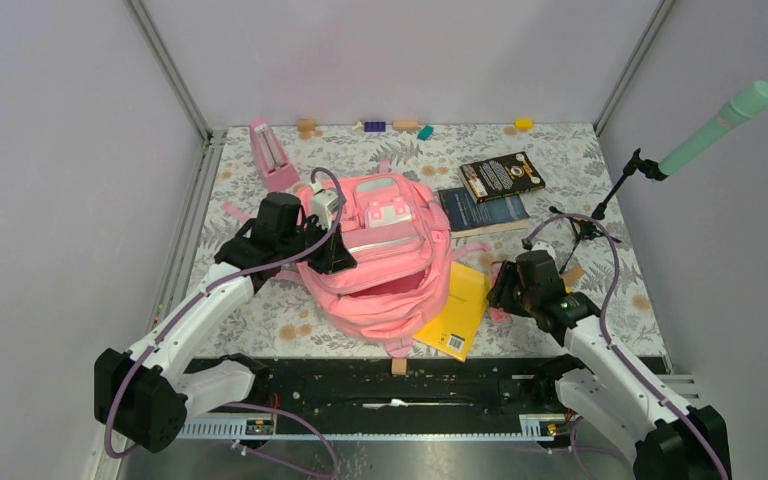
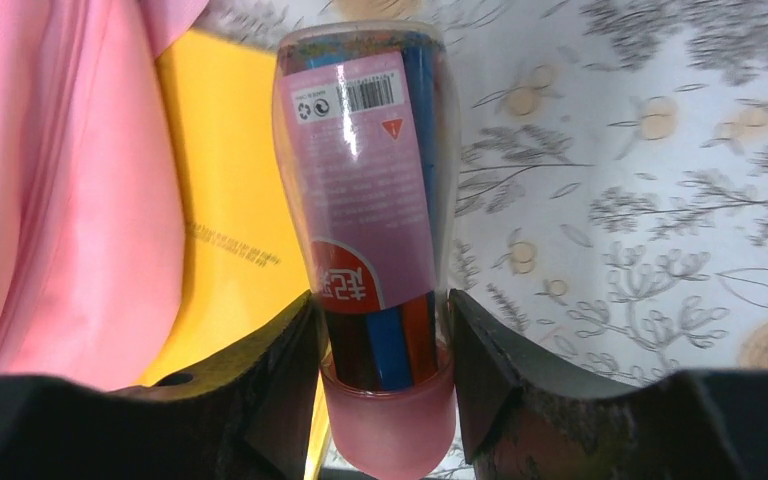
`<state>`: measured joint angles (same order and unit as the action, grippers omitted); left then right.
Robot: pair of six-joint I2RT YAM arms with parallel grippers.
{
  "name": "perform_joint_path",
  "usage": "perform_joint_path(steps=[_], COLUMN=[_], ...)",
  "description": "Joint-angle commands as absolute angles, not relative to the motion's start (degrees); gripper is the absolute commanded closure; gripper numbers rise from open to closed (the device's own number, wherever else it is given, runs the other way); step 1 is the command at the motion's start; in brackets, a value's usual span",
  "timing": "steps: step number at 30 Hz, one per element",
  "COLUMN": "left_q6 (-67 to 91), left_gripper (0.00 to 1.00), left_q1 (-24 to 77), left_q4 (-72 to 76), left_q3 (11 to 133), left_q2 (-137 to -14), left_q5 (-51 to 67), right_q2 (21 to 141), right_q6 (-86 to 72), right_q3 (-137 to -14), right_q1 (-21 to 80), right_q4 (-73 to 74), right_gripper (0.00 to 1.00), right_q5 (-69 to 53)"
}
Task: Pack the student bag
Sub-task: Pick up the stationery from the center of the board, then place the stationery in the student bag.
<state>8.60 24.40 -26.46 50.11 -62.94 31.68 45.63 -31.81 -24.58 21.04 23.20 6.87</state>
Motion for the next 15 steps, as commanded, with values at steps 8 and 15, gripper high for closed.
perform_joint_path(steps=[8, 15], left_q6=[8.44, 8.44], left_gripper=[1.00, 1.00], left_q1=[24.08, 24.08], left_q4=[-22.96, -22.95], left_q3=[51.01, 51.11], left_q2=[-60.88, -60.96], left_q5=[31.59, 31.78], right_q2=[52.19, 54.83], right_q6=[-25.58, -27.00], right_q3=[-32.95, -37.24], right_q1=[20.91, 21.19], right_q4=[21.98, 24.90], right_gripper=[1.00, 1.00], right_q5=[-21.58, -33.55])
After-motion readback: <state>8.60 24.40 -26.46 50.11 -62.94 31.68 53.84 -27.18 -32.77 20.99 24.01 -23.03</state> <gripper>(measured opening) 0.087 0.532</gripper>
